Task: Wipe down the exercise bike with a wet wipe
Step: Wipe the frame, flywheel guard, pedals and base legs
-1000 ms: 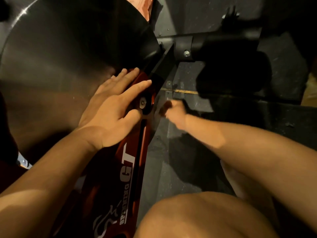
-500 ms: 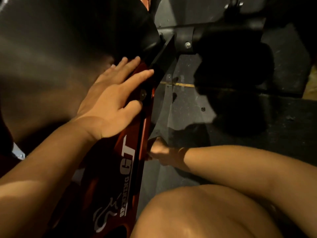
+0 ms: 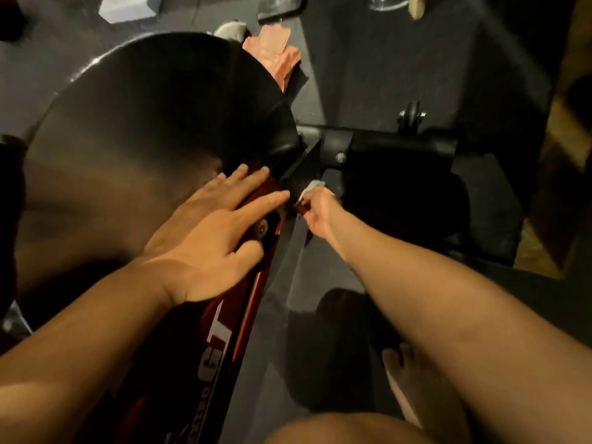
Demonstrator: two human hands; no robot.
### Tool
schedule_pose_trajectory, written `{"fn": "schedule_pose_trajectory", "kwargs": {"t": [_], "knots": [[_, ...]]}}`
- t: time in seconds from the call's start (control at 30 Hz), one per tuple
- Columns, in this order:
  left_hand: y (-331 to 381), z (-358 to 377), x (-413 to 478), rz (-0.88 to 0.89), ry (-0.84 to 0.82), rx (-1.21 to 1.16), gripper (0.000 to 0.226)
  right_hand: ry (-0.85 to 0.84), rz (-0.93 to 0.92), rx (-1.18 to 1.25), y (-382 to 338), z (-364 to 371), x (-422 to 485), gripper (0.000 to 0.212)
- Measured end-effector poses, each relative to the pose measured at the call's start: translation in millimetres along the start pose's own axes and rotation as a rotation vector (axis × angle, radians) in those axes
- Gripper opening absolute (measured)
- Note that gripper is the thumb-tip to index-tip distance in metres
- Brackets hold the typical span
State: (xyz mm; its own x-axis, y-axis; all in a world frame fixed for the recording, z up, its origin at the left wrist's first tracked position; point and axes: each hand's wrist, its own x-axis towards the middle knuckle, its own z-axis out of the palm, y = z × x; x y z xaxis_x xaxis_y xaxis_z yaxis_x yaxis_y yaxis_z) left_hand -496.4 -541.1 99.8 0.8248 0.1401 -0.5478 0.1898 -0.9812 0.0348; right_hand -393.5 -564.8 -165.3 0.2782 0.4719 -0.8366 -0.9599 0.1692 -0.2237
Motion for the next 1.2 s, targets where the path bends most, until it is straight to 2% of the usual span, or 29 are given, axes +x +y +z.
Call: {"fn": "schedule_pose_trajectory", "kwargs": {"t": [0.07,0.13,0.23,0.27,0.3,0.33,0.37,0.4,0.53,0.63,0.73,0.83,0.9,1.0,1.07,1.2], "knots": [[-1.4,-1.8,1.5,-0.003,-0.006,-0.004,0.081,0.145,-0.155,-0.139,-13.4,-2.2,1.1,0.018],[-2.3,-0.9,2.3,0.011,-0.014,-0.008,0.081,0.337,-0.490,-0.336,-37.7,-11.2,-12.0,0.019],[-5.8,2.4,2.6,0.020,-0.024,-0.035,0.081,0.412,-1.143,-0.911,-101.6,-26.7,-21.0,0.013],[-7.3,2.4,3.2,0.023,-0.021,-0.028,0.081,0.385,-1.245,-1.182,-122.5,-33.4,-17.3,0.015],[-8.7,1.9,3.9,0.028,-0.017,-0.010,0.081,0.351,-1.264,-1.477,-140.2,-39.2,-13.8,0.020],[-8.8,1.2,4.4,0.032,-0.015,0.008,0.082,0.312,-1.201,-1.755,-152.8,-44.8,-12.3,0.026],[-8.6,1.7,4.5,0.035,-0.019,0.019,0.082,0.274,-1.146,-1.956,-161.3,-50.9,-7.7,0.029],[-8.1,1.7,4.8,0.040,-0.016,0.016,0.082,0.230,-1.116,-2.055,-165.3,-53.5,-7.8,0.030],[-5.2,3.3,4.9,0.032,0.016,-0.003,0.079,-0.073,-1.129,-2.041,-147.0,-38.2,8.3,0.055],[-5.3,2.6,5.4,0.031,0.025,-0.010,0.078,-0.001,-1.079,-2.154,-130.2,-15.2,29.7,0.055],[-5.6,1.0,4.0,0.036,0.016,-0.016,0.077,-0.048,-1.043,-2.188,-132.5,-9.1,24.7,0.054],[-5.7,0.3,4.3,0.034,0.024,-0.017,0.077,0.086,-1.064,-2.257,-151.9,-35.1,10.1,0.048],[-3.9,2.2,4.9,0.031,0.033,0.002,0.077,0.172,-0.992,-2.286,-168.3,-57.9,-6.3,0.050],[-0.9,4.2,4.9,-0.002,0.047,0.006,0.078,0.086,-0.768,-2.402,-187.8,-59.2,-22.7,0.037],[-0.3,2.9,5.4,-0.003,0.060,-0.023,0.079,0.029,-0.765,-2.440,-186.2,-38.3,-20.2,0.047],[-2.5,0.0,6.8,-0.003,0.060,-0.041,0.080,-0.153,-0.721,-2.357,-155.7,1.6,-4.7,0.081]]}}
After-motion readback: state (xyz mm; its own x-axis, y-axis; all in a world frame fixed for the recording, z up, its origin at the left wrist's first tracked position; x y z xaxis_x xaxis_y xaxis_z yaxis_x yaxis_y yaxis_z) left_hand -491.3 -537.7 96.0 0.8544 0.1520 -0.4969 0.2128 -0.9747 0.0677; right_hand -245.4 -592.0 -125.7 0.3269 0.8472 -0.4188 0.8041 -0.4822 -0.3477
